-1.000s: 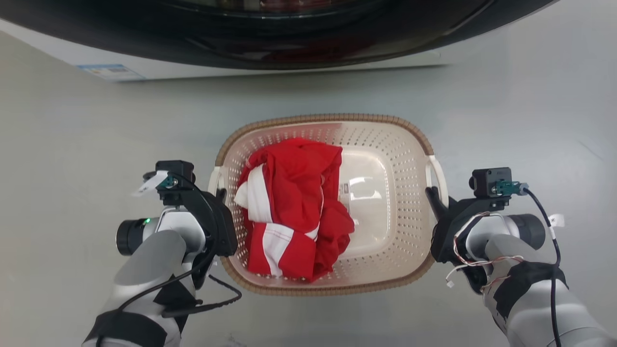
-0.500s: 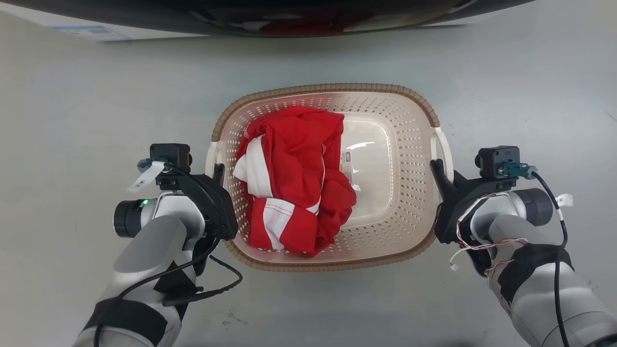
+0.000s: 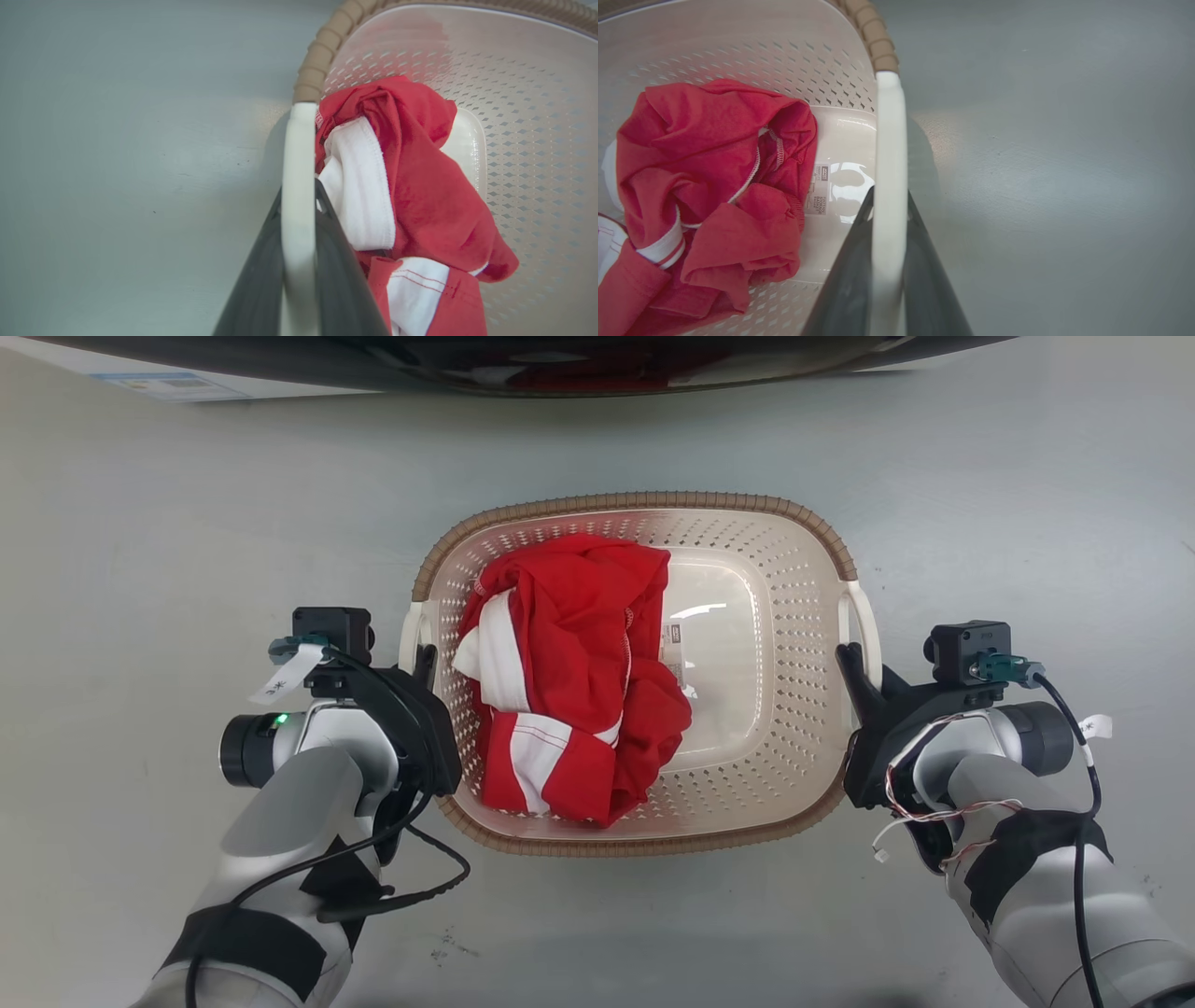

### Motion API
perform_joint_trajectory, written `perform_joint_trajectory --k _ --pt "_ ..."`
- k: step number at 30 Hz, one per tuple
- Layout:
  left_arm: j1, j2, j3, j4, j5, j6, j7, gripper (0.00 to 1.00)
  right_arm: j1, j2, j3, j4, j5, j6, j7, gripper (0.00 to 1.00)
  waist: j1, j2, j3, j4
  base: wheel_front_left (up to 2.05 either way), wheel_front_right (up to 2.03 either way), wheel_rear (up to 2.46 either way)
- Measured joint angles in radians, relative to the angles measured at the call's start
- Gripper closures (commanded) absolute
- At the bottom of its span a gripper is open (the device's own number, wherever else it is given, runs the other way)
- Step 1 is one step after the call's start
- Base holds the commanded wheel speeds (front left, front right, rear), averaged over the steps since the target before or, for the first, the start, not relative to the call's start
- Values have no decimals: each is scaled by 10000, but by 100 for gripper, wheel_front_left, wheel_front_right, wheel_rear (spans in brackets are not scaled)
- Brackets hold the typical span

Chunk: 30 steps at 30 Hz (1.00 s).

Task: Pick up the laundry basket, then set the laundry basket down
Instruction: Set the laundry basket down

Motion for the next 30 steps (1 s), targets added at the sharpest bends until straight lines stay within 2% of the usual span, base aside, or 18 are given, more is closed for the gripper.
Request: perform_joint_trajectory --k 15,16,17,18,20,21,22,30 --pt "-27 -38 -33 144 -4 -81 0 100 0 12 123 109 6 0 -144 100 -2 0 -18 29 0 0 0" --pt "-38 -38 -40 148 -4 -81 0 94 -3 12 130 117 6 0 -153 100 -1 0 -16 31 0 0 0" --pt "-50 -40 -50 151 -4 -81 0 77 -8 13 140 121 6 0 -153 100 -2 0 -14 33 0 0 0" --pt "-58 -38 -52 155 -4 -92 2 65 -13 13 153 132 6 0 -155 92 -1 0 -12 35 0 0 0" --pt "-85 -27 -54 173 -19 -92 4 52 -27 2 184 201 6 -12 -157 50 -1 0 -9 38 0 0 0" --pt "-119 -15 -54 188 -19 -92 4 24 -32 -13 213 219 6 -12 -157 9 -2 0 -9 40 0 0 0" --pt "-160 10 -54 190 -19 -92 4 0 -32 -17 224 232 6 -13 -165 0 -1 0 -8 42 0 0 0" --pt "-206 96 -96 226 -21 -92 4 0 -158 -263 497 23 -44 -15 -364 0 -1 0 -43 70 0 0 0"
